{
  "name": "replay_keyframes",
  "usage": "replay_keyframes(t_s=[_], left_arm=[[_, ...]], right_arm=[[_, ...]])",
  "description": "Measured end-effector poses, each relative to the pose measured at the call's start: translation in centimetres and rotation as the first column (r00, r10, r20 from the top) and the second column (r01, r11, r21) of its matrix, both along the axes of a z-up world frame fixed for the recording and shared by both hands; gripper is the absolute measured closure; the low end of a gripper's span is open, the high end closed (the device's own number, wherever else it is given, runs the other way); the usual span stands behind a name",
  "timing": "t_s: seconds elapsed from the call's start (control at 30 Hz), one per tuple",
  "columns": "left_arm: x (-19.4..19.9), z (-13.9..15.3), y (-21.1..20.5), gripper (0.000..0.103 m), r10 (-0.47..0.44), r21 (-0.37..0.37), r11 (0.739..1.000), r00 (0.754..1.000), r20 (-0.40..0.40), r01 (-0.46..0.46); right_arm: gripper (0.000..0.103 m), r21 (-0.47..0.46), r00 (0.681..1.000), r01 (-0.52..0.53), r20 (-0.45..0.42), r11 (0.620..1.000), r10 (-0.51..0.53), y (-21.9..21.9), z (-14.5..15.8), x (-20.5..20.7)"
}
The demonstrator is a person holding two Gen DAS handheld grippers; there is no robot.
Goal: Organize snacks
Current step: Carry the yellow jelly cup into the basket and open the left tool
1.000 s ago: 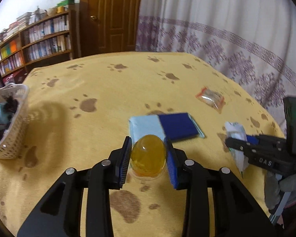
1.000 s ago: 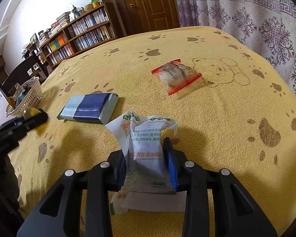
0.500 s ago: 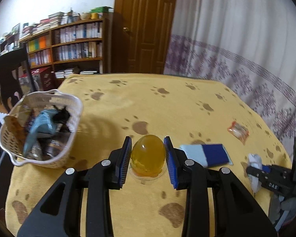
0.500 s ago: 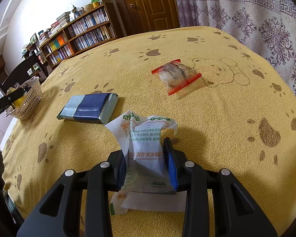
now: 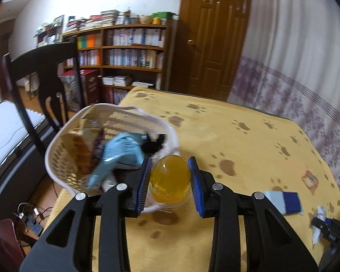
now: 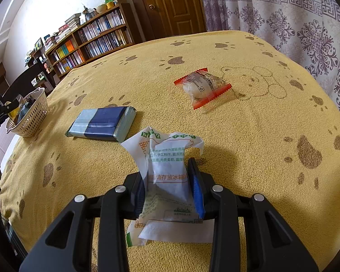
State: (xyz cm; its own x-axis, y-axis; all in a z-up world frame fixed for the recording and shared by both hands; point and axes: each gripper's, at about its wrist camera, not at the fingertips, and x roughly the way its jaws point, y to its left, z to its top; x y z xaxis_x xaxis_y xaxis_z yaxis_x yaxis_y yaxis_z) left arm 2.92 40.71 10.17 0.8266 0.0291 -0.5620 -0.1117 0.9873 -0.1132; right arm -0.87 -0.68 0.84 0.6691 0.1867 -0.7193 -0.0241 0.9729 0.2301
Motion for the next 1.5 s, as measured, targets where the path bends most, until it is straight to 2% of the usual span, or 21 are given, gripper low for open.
replay_keyframes(t_s=[0.37,0.6,0.87,1.07,1.2,1.5], left_arm=[[1.4,-1.6,3.2,0.069,0.088,-0.023,0.996,0.996,-0.026,-0.088],[1.1,-1.1,3.6,0.060,0.095,-0.030,0.995,0.995,-0.004,-0.096],[-0.1,0.2,5.4,0.056,0.140,-0.065,0.988,0.990,0.033,-0.138],[-0.9,0.9,6.4,0.042,0.185,-0.069,0.981,0.981,0.052,-0.181],[-1.5,1.4,6.7,0.020,0.203,-0.078,0.977,0.977,0.064,-0.198],[-2.2,2.3,6.8,0.013,0.220,-0.068,0.974,0.972,0.083,-0.215]], right_arm=[[0.068,0.000,1.000,0.000,0.000,1.000,0.000,0.0,0.0,0.0],[0.068,0.000,1.000,0.000,0.001,1.000,0.000,0.0,0.0,0.0],[0.068,0.000,1.000,0.000,0.001,1.000,0.000,0.0,0.0,-0.1],[0.068,-0.001,1.000,-0.001,0.001,1.000,0.001,0.0,0.0,-0.1],[0.068,-0.001,1.000,-0.002,0.001,1.000,0.002,0.0,0.0,-0.1],[0.068,0.080,1.000,-0.025,0.002,0.997,0.024,-0.1,0.9,-0.4]])
